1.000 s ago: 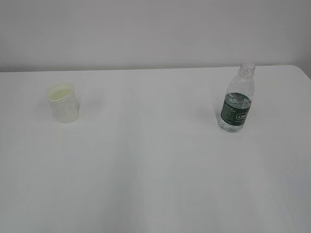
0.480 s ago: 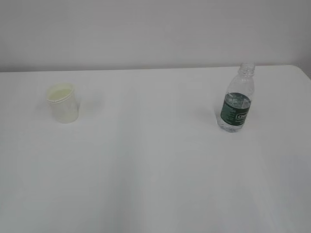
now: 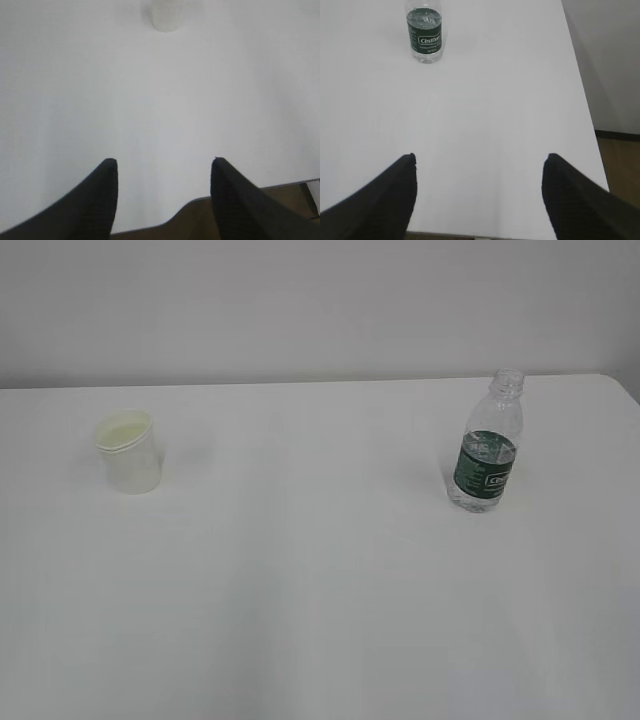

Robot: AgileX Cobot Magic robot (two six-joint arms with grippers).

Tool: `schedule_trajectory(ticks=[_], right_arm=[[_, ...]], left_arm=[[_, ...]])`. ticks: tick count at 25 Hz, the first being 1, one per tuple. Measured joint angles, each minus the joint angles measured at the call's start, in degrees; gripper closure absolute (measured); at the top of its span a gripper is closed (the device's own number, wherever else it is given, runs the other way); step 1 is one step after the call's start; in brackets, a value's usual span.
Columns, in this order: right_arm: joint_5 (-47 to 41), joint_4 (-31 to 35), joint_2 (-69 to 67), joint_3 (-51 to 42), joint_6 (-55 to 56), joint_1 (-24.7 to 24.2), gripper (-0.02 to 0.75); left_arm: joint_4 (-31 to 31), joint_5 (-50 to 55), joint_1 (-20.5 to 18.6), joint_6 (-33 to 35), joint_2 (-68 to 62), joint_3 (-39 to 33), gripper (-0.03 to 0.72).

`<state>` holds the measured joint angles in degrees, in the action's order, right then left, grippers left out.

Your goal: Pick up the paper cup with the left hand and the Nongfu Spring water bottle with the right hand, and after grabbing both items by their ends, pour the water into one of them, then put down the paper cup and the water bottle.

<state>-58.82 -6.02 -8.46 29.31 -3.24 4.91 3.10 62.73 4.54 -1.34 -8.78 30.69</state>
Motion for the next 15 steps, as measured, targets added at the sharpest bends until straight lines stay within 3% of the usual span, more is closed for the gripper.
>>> schedule_trajectory(ticks=[15], right_arm=[[-5.56, 3.77, 4.87, -0.6, -0.37, 0.0, 0.147]], left_arm=[[0.0, -0.22, 0.0, 0.0, 0.0, 0.0, 0.276]])
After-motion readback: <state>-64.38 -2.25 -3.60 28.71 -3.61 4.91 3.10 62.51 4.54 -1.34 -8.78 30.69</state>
